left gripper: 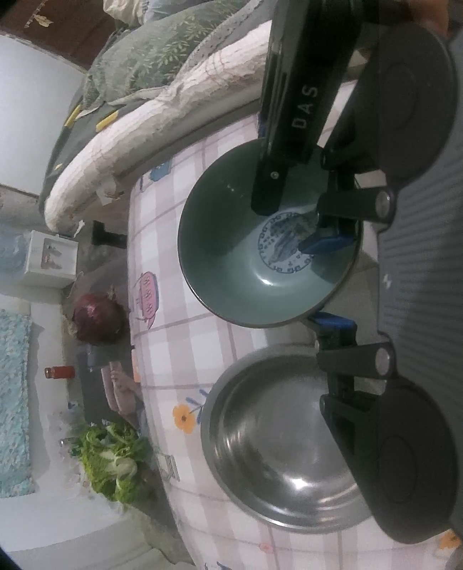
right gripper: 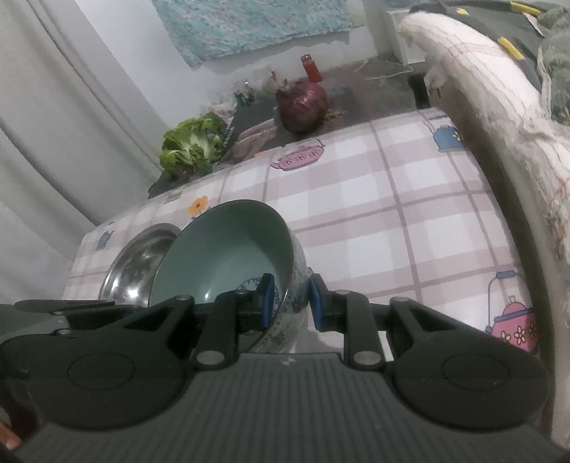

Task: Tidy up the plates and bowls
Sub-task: 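Carry the green bowl over the steel bowl with the right gripper, then lower the green bowl into the steel bowl and open the right gripper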

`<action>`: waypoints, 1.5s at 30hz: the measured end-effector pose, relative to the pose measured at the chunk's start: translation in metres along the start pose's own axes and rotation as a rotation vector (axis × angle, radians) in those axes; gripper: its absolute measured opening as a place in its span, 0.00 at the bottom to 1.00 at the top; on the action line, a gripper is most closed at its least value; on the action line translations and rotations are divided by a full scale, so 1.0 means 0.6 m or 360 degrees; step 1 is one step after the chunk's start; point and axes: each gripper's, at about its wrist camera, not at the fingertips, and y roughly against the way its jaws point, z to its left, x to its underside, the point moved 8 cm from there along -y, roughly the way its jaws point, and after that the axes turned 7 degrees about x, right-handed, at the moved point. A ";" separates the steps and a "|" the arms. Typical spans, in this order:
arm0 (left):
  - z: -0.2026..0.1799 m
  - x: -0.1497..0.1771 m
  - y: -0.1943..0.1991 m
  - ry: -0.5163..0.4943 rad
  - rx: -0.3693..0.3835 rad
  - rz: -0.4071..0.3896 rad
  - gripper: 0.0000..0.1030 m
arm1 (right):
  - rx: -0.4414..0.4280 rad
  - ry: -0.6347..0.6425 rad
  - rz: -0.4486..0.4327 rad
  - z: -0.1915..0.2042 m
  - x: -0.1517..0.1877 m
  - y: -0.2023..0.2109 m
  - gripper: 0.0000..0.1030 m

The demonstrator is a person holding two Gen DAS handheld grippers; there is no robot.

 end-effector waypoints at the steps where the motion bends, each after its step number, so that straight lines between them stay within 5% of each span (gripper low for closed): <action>1: 0.004 0.000 0.005 0.0004 0.0000 -0.0007 0.35 | -0.0001 0.0005 -0.0002 0.005 -0.001 0.002 0.20; 22: 0.149 0.005 0.089 0.0143 -0.0123 -0.0099 0.35 | -0.0146 0.0148 0.0028 0.177 -0.006 -0.027 0.20; 45: 0.265 0.029 0.036 0.0230 -0.0184 -0.0010 0.35 | -0.0102 0.0281 0.0138 0.259 0.021 -0.154 0.21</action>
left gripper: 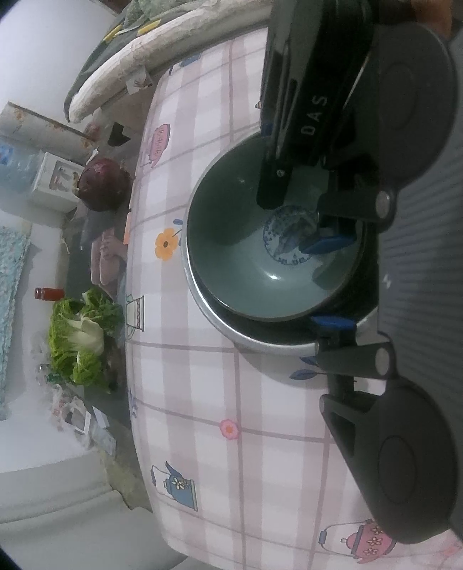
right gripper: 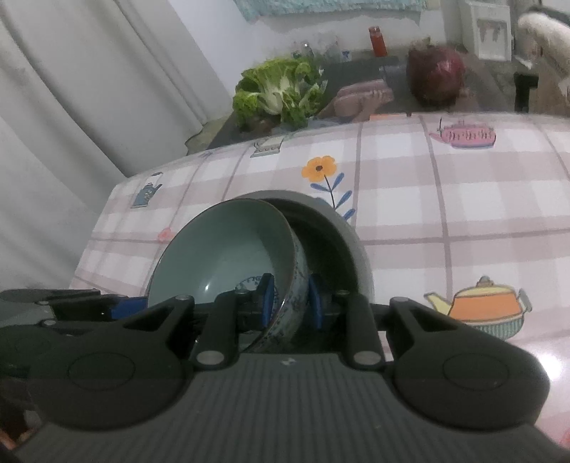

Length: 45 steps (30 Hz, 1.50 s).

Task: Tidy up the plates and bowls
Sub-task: 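Lower the green bowl into the steel bowl and open the right gripper, then set the stacked bowls on the table and open the left gripper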

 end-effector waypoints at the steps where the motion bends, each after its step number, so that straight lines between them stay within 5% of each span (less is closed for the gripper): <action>1: 0.000 0.001 0.000 -0.0006 -0.0002 0.0000 0.35 | 0.0009 0.0008 -0.0002 0.000 0.000 0.000 0.21; 9: -0.002 -0.016 0.044 -0.0046 -0.0038 -0.0121 0.58 | 0.0041 0.0008 0.0007 -0.005 -0.002 0.012 0.25; 17: 0.000 -0.012 0.117 -0.0071 -0.0042 -0.0220 0.69 | 0.0009 -0.0036 -0.0077 0.001 -0.018 0.058 0.64; 23: 0.008 0.041 0.209 -0.0151 -0.0050 -0.0317 0.73 | -0.0074 -0.0077 -0.0217 0.009 -0.008 0.161 0.67; 35: 0.087 0.267 0.404 0.0110 0.0012 -0.0565 0.85 | -0.0204 -0.0275 -0.0444 0.007 0.201 0.397 0.71; 45: 0.135 0.437 0.424 0.0196 -0.0076 -0.0590 0.87 | -0.0357 -0.0290 -0.0273 0.124 0.380 0.395 0.71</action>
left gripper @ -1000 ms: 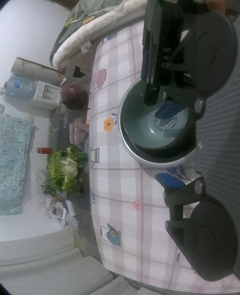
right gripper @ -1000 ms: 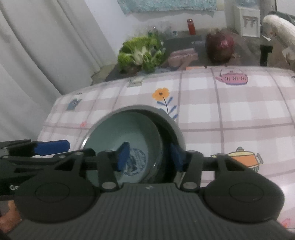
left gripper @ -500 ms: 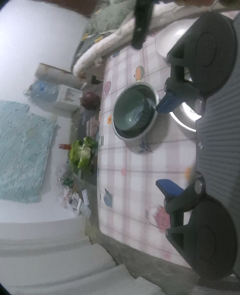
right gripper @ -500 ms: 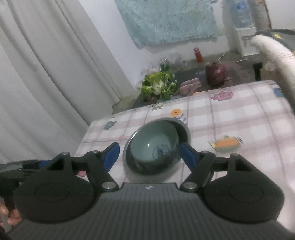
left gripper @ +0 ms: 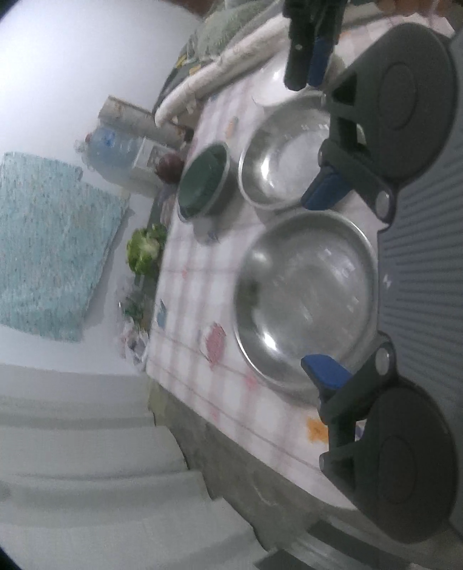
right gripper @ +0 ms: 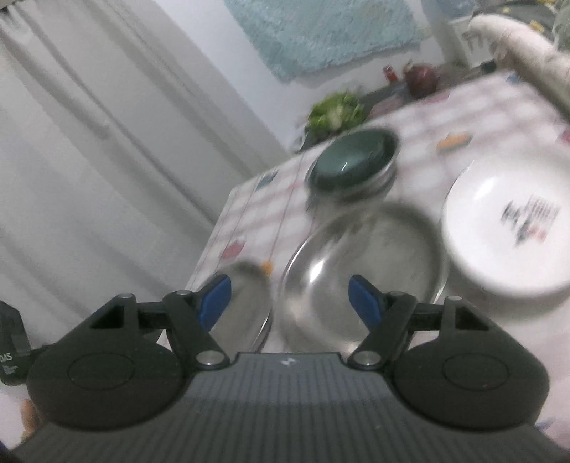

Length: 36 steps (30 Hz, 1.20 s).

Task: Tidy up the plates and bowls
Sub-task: 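Set the stacked bowls on the table and open the left gripper, then grasp the large steel basin rim with the left gripper while the right grasps a steel plate rim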

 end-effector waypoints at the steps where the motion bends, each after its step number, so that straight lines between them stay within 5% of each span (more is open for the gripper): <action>1: 0.007 0.007 0.003 0.0007 -0.0006 -0.0009 0.87 | -0.0011 0.0003 0.0028 0.011 0.015 -0.004 0.71; 9: 0.057 0.053 -0.029 0.0015 -0.0162 0.0041 0.86 | -0.0057 0.0042 0.0125 0.083 0.095 -0.068 0.68; 16: 0.083 0.052 -0.069 0.0033 -0.0208 0.0038 0.76 | -0.0028 -0.0059 0.0159 0.088 0.112 -0.129 0.48; 25: 0.113 0.052 -0.113 0.0043 -0.0240 0.0146 0.52 | 0.0037 -0.0030 0.0167 0.095 0.107 -0.186 0.26; 30: 0.115 0.058 -0.127 0.0032 -0.0245 0.0212 0.26 | 0.0066 -0.0021 0.0168 0.088 0.104 -0.202 0.14; 36: 0.112 0.061 -0.123 0.0026 -0.0245 0.0218 0.25 | 0.0068 0.0008 0.0170 0.088 0.104 -0.199 0.11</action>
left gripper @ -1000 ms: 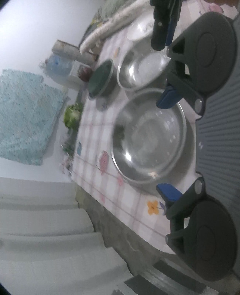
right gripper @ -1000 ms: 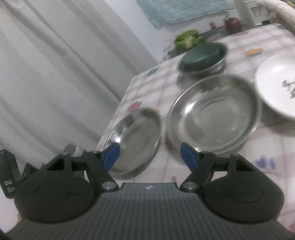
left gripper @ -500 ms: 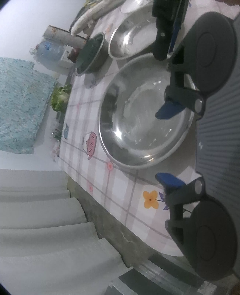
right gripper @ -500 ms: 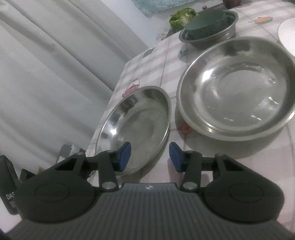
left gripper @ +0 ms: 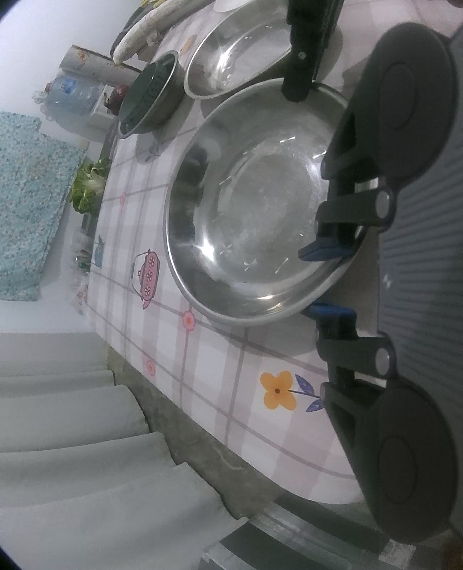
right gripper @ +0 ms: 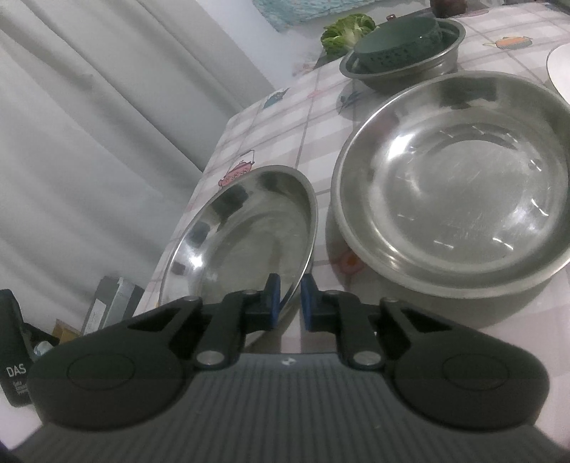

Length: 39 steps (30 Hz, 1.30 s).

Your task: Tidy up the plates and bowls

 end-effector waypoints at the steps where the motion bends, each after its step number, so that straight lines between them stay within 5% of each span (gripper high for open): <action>1: -0.001 0.001 0.003 -0.0002 0.0001 0.0001 0.25 | -0.0001 0.0005 0.0001 0.001 0.001 0.002 0.11; 25: -0.074 0.144 0.122 -0.0092 0.0257 0.0157 0.29 | -0.0049 0.0097 0.0132 -0.058 0.109 0.129 0.13; 39: -0.133 0.169 0.133 -0.0200 0.0485 0.0217 0.38 | 0.0035 0.0069 0.0049 -0.113 0.121 0.191 0.14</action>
